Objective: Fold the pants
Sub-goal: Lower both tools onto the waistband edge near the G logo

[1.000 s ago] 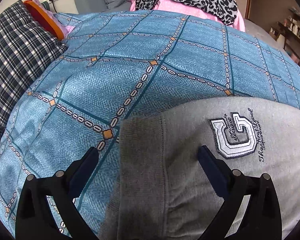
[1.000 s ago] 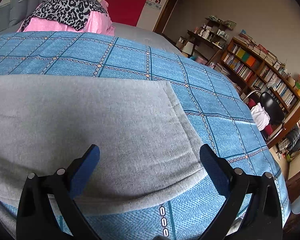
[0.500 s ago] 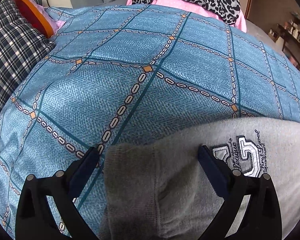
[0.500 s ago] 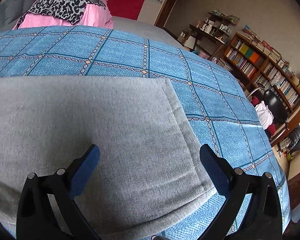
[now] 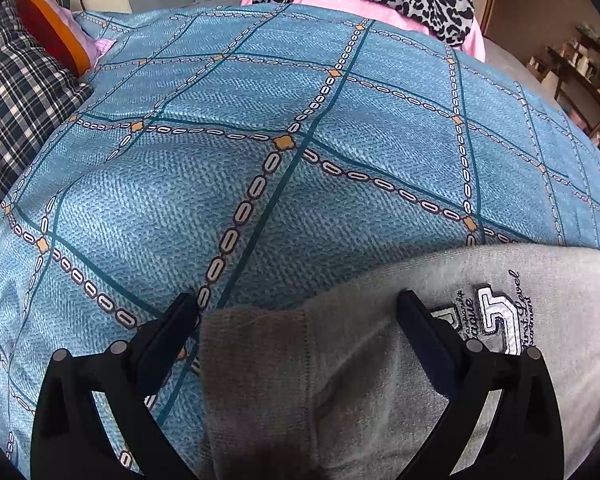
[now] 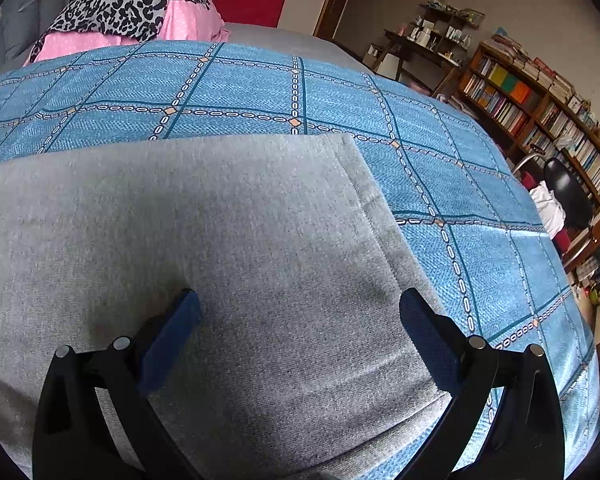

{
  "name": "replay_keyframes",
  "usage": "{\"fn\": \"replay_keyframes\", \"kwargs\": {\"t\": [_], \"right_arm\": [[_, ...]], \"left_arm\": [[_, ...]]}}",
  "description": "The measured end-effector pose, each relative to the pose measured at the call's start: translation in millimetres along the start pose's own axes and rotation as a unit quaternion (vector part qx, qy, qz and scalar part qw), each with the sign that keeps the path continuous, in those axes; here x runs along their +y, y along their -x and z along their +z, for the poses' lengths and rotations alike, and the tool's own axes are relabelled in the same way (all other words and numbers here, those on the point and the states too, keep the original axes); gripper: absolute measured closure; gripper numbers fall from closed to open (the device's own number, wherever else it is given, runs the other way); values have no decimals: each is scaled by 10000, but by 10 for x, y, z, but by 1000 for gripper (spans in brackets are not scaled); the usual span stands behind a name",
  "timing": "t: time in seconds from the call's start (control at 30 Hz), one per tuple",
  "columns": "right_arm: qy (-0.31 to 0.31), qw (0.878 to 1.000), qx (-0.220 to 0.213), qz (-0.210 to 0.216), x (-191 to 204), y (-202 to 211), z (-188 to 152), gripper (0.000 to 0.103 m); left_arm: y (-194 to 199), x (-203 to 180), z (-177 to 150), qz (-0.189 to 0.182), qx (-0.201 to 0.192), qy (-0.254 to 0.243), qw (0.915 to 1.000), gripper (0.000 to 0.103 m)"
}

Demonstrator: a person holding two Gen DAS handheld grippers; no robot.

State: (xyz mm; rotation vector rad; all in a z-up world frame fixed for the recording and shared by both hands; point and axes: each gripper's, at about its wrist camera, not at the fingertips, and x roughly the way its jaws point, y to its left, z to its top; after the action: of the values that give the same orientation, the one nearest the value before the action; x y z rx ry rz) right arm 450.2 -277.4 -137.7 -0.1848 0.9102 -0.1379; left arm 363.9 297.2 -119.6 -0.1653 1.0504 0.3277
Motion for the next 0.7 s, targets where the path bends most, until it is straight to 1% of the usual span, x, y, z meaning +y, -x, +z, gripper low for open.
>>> {"fn": "replay_keyframes", "kwargs": {"t": [0.1,0.2,0.33,0.4,0.53,0.6,0.63,0.67,0.7], "right_arm": [[-178,9993,159,289,-73,-74,-9,2],[-334,9980,229,489,-111,-112,-13,2],[-264,9986,183,410,-105,-122,-20,2],[-273,9985,177,429,-110,-128,-29,2],[-323,9980,171,508,-123,-137,-41,2],[-328,9980,159,522,-134,-137,-42,2],[-333,9979,156,529,-118,-134,-36,2],[-339,9979,149,540,-121,-133,-35,2],[-345,9978,144,554,-121,-131,-33,2]], "left_arm": [[4,33,22,-108,25,-38,9999,5],[36,99,44,-320,-43,31,9995,5],[76,234,85,-404,-257,255,9985,5],[92,296,74,-516,-317,363,9975,5],[125,224,-5,-464,-283,185,9984,5],[153,184,-39,-501,-293,110,9983,14],[173,165,-60,-547,-313,86,9980,25],[196,146,-79,-608,-335,53,9976,30],[214,126,-96,-662,-354,26,9972,41]]}}
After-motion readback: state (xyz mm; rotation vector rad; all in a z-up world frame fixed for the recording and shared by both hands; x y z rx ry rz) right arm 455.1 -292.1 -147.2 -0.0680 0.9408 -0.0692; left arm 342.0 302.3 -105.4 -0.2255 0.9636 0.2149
